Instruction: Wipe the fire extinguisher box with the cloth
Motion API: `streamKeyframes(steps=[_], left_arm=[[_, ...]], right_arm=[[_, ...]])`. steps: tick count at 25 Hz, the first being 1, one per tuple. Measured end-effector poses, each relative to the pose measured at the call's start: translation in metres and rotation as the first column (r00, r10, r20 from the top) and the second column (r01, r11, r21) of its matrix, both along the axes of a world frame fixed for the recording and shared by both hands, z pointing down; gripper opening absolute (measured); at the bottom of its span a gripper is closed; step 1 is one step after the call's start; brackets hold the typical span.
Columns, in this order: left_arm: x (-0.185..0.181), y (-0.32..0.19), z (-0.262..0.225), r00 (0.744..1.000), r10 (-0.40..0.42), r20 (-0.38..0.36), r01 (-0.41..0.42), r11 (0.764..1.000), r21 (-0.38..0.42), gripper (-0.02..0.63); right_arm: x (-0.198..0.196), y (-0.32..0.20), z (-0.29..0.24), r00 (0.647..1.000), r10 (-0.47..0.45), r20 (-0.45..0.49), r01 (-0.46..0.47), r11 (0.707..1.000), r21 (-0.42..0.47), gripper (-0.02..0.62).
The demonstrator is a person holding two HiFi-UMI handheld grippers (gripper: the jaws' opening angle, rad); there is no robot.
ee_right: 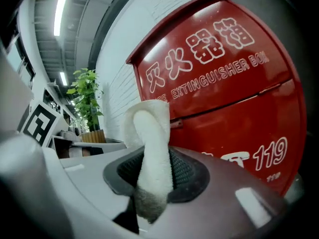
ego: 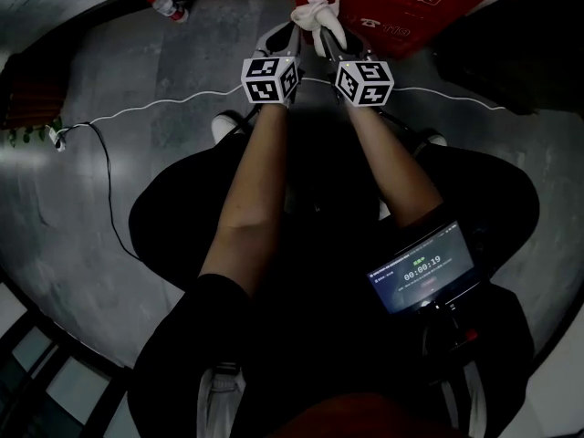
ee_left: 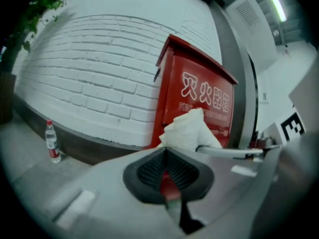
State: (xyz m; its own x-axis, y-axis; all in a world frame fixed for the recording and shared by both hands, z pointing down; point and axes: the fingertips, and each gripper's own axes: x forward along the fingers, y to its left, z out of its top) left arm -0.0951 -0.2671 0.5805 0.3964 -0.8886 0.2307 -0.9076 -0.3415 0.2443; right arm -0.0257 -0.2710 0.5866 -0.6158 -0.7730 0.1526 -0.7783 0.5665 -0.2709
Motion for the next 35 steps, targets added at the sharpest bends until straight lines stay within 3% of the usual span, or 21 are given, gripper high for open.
streamKeyframes(steps=[5,8,13,27,31,35], left_arm=[[-0.024,-0.009,0.007,0.996,-0.075,-0.048,0.074,0.997,-0.032,0.0],[-0.016,-0.013,0.015,0.997,-0.062,-0.052,0.059,0.997,-0.046,0.0],[0.023,-0.016,0.016,0.999,0.026,-0.036,-0.027,0.999,-0.045,0.0],[0.126,-0.02,-0.002,0.984,0.176,-0.015,-0.176,0.984,-0.025,0.0],[0.155,-0.019,-0.003,0.975,0.22,-0.012,-0.22,0.975,-0.006,0.0],[0.184,-0.014,-0.002,0.963,0.268,-0.008,-0.268,0.963,0.004,0.0]], right_arm=[[-0.023,-0.01,0.013,1.0,-0.012,0.011,0.012,0.999,-0.03,0.107],[-0.017,-0.018,0.023,0.999,0.04,0.013,-0.039,0.998,-0.049,0.107],[0.022,-0.028,0.027,0.989,0.148,0.016,-0.147,0.987,-0.069,0.107],[0.135,-0.029,0.0,0.951,0.297,-0.081,-0.298,0.954,-0.004,0.107],[0.172,-0.026,0.002,0.931,0.354,-0.086,-0.355,0.935,0.002,0.107],[0.219,-0.024,0.004,0.893,0.441,-0.089,-0.443,0.897,-0.005,0.107]])
